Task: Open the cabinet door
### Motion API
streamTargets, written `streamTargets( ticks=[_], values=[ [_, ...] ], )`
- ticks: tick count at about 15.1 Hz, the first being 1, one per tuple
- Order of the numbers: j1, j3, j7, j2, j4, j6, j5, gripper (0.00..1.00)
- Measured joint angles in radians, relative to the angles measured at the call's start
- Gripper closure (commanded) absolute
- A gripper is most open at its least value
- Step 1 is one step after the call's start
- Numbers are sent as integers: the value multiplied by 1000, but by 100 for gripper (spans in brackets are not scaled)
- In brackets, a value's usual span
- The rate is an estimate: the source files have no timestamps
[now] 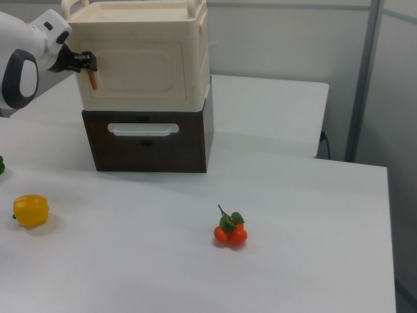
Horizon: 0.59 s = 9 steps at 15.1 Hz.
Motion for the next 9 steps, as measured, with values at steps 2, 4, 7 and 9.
streamTargets(
  ticks=[2,4,7,9],
  values=[
    [0,0,0,0,1,0,-15,80],
    [-2,-1,0,0,1,0,-25,95],
    [-6,-1,5,0,2,0,-24,100],
    [-6,-1,6,0,2,0,-24,100]
  ],
)
